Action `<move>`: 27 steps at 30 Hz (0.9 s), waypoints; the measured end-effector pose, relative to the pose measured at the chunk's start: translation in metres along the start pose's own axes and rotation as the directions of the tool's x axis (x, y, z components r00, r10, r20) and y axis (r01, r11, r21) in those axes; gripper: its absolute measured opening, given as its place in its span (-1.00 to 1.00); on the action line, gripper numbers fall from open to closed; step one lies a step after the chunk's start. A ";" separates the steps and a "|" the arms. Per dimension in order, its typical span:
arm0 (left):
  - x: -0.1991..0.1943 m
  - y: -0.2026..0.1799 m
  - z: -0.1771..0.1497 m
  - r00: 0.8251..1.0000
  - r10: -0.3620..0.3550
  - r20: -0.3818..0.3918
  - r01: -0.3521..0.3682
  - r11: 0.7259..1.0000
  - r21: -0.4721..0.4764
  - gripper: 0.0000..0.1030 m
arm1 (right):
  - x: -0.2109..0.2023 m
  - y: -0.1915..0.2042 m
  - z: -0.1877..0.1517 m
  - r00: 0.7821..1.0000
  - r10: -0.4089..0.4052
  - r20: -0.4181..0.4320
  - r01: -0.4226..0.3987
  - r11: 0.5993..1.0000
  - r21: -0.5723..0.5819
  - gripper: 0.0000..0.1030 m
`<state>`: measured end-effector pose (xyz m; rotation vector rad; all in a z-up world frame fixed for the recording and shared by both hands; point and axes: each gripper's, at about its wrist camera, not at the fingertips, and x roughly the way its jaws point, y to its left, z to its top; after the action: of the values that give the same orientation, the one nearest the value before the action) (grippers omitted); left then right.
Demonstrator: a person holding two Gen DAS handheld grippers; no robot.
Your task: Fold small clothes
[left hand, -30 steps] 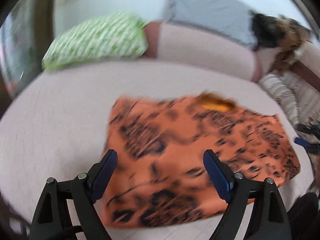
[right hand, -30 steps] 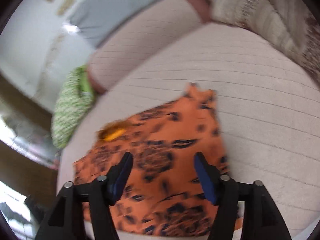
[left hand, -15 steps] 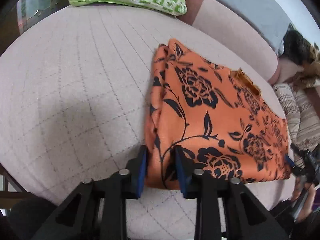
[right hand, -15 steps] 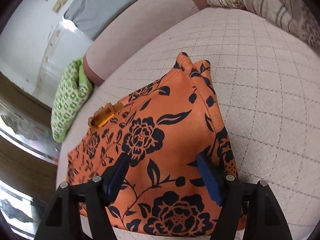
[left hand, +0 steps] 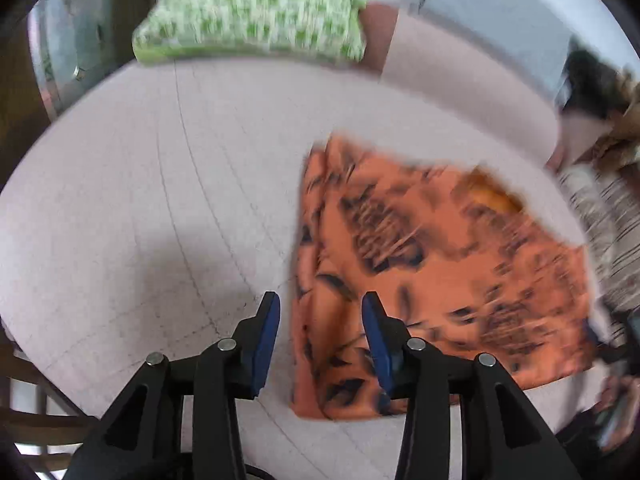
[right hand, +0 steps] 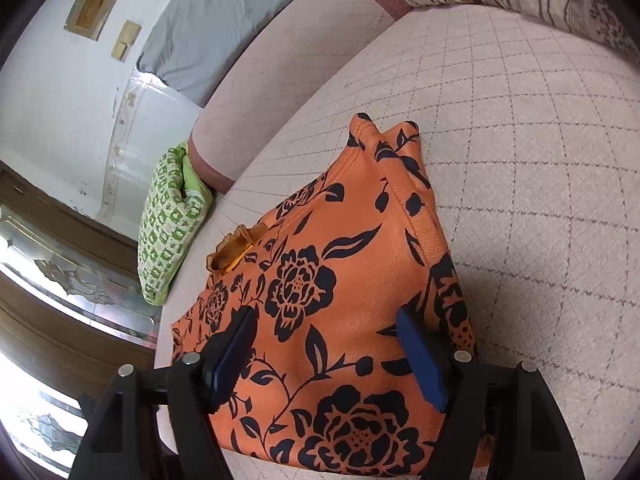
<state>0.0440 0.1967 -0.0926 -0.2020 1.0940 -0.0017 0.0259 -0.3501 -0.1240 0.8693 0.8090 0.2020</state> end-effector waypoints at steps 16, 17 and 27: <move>0.033 -0.002 0.038 0.998 0.063 0.028 -0.063 0.998 0.007 0.04 | 0.000 -0.002 0.000 1.000 0.023 0.003 -0.023 1.000 0.007 0.50; 0.025 -0.006 0.038 0.996 0.071 0.057 -0.071 0.997 0.007 0.04 | 0.000 -0.002 0.000 1.000 0.025 0.003 -0.025 1.000 0.007 0.50; 0.005 -0.055 0.044 0.984 0.012 0.176 -0.032 0.993 0.112 0.38 | -0.005 0.053 0.036 0.999 0.037 0.003 -0.036 0.988 -0.149 0.50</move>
<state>0.0907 0.1492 -0.0682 -0.0852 0.9179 -0.0264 0.0558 -0.3399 -0.0678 0.7437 0.7635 0.2886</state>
